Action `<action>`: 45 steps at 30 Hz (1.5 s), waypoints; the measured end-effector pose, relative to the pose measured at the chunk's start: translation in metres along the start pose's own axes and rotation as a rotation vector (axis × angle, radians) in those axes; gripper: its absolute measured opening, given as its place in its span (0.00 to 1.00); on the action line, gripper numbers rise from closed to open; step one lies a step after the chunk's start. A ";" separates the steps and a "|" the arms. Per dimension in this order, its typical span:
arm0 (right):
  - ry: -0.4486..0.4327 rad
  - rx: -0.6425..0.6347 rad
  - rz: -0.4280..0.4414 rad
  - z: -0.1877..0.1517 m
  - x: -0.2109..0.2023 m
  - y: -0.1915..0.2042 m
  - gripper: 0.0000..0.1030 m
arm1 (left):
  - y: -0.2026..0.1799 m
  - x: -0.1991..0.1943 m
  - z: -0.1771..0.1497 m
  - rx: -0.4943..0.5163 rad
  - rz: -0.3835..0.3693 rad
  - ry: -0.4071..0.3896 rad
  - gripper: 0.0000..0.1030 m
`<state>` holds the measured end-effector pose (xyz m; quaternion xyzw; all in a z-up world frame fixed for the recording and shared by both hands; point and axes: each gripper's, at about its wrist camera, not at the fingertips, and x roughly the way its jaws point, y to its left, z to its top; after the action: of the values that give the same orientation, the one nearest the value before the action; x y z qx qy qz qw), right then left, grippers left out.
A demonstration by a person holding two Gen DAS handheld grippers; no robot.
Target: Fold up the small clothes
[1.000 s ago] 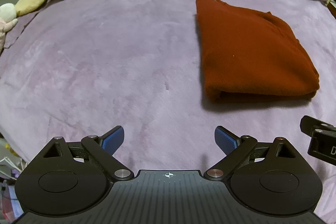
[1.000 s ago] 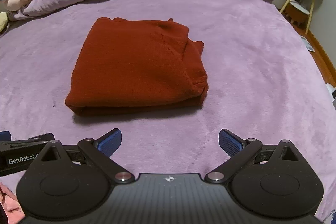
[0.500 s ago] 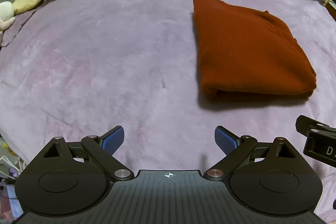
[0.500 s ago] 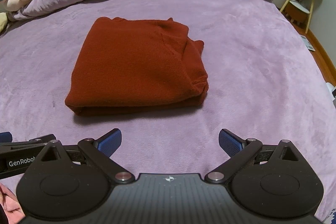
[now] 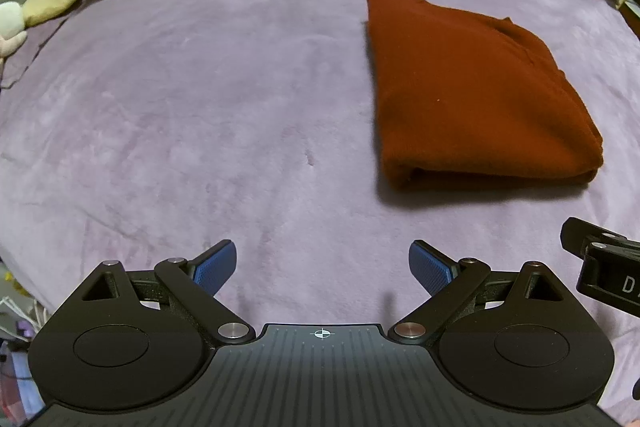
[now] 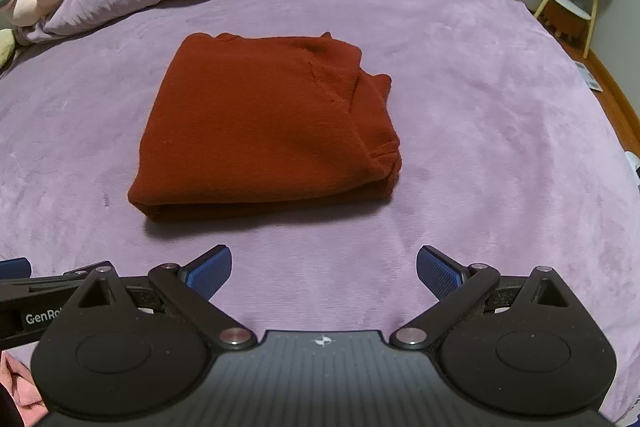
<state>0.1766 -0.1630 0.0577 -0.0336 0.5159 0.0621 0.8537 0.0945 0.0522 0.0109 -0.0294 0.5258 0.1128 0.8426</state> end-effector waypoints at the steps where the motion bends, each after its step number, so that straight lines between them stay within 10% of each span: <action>1: 0.000 -0.001 0.001 0.000 0.000 0.000 0.96 | 0.000 0.000 0.000 0.000 -0.001 0.001 0.94; 45: -0.016 0.025 0.001 -0.002 -0.006 -0.003 0.96 | -0.010 -0.005 -0.009 0.053 -0.007 -0.014 0.94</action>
<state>0.1727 -0.1666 0.0621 -0.0221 0.5099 0.0560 0.8581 0.0865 0.0406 0.0109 -0.0079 0.5225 0.0962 0.8471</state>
